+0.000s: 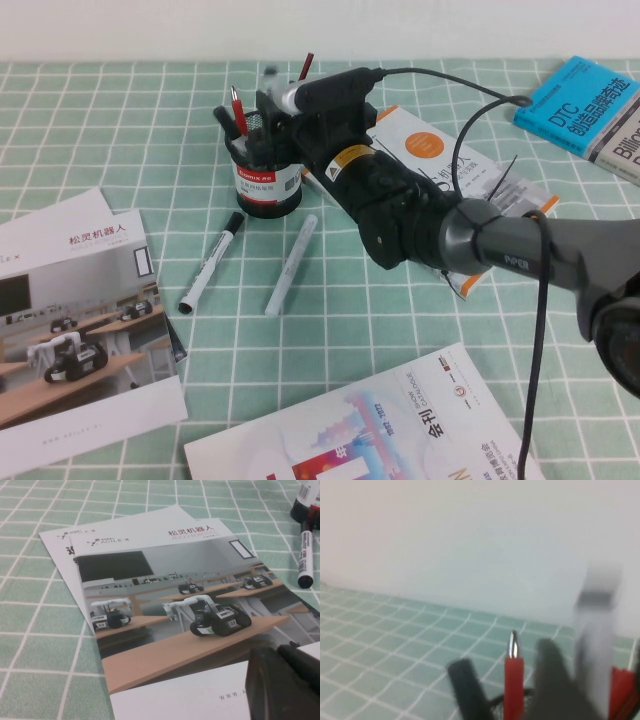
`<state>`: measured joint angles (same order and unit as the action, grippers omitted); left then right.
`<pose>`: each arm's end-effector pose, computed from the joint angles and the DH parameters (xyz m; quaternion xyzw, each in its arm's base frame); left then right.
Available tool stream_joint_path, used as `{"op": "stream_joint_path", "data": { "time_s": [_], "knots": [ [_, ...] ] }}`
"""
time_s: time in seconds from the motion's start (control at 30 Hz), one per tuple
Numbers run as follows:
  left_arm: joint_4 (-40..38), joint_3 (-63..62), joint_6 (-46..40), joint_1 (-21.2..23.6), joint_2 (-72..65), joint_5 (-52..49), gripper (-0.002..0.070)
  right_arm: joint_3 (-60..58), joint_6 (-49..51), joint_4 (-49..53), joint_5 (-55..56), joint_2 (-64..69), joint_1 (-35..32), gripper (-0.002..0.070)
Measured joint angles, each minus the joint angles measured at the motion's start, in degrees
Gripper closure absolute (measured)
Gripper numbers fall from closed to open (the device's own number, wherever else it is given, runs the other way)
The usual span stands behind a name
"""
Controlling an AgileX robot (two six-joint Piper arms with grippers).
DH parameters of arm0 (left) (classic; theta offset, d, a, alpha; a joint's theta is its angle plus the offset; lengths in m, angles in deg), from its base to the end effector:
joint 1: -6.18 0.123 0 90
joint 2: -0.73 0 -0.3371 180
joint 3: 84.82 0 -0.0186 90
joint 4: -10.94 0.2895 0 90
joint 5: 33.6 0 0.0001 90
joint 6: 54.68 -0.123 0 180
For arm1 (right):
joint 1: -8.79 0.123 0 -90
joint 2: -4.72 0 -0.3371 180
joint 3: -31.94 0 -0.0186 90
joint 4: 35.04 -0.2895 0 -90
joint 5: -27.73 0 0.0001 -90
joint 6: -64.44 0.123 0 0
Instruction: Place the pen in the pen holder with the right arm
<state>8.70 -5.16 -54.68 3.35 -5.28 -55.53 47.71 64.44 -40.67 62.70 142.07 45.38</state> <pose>0.0691 -0.0052 0.1614 0.0096 0.8068 -0.0312 0.5899 0.5075 0.3682 0.2225 -0.1694 0.6655 0.2376 0.6870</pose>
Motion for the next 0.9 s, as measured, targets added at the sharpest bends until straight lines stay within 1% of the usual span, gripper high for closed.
{"op": "stream_joint_path", "data": {
  "time_s": [0.03, 0.1, 0.17, 0.23, 0.33, 0.43, 0.53, 0.57, 0.63, 0.73, 0.9],
  "knots": [
    [0.0, 0.0, 0.0, 0.0, 0.0, 0.0, 0.068, 0.0, 0.3, 0.0, -1.0, -0.11, 0.0, 0.0318],
    [0.0, 0.0, 0.0, 0.0, 0.0, 0.0, 0.068, 0.0, 0.0, 0.0, -3.96, -0.87, 0.0, 0.027],
    [0.0, 0.0, 0.0, 0.0, 0.0, 0.0, 0.068, 0.0, 0.0, 0.36, -7.23, -2.23, 0.0, 0.0261],
    [0.0, 0.0, 0.0, 0.0, 0.0, 0.0, 0.068, 0.0, 0.0, 1.26, -10.12, -3.83, 0.0, 0.0271],
    [0.0, 0.0, 0.0, 0.0, 0.0, 0.0, 0.068, -0.21, 1.14, 2.79, -17.68, -7.96, 0.1, 0.0323],
    [0.0, 0.0, 0.0, 0.0, 0.0, 0.0, 0.068, -1.63, 2.67, 4.5, -25.91, -13.53, 0.1, 0.0413],
    [0.0, 0.0, 0.0, 0.0, 0.0, 0.0, 0.068, -4.09, 3.19, 5.2, -35.5, -20.71, 0.1, 0.0573],
    [0.0, 0.0, 0.0, 0.0, 0.0, 0.0, 0.068, -4.89, 3.19, 5.2, -38.55, -23.16, 0.1, 0.0614],
    [0.0, 0.0, 0.0, 0.0, 0.0, 0.0, 0.068, -6.83, 3.3, 5.2, -43.18, -27.73, 0.1, 0.0658],
    [0.0, 0.0, 0.0, 0.0, 0.0, 0.0, 0.068, -10.17, 3.3, 5.2, -50.34, -35.04, 0.1, 0.0684],
    [0.0, 0.0, 0.0, 0.0, 0.0, 0.0, 0.068, -19.39, 3.05, 5.2, -58.73, -48.28, 0.1, 0.0693]
  ]
}}
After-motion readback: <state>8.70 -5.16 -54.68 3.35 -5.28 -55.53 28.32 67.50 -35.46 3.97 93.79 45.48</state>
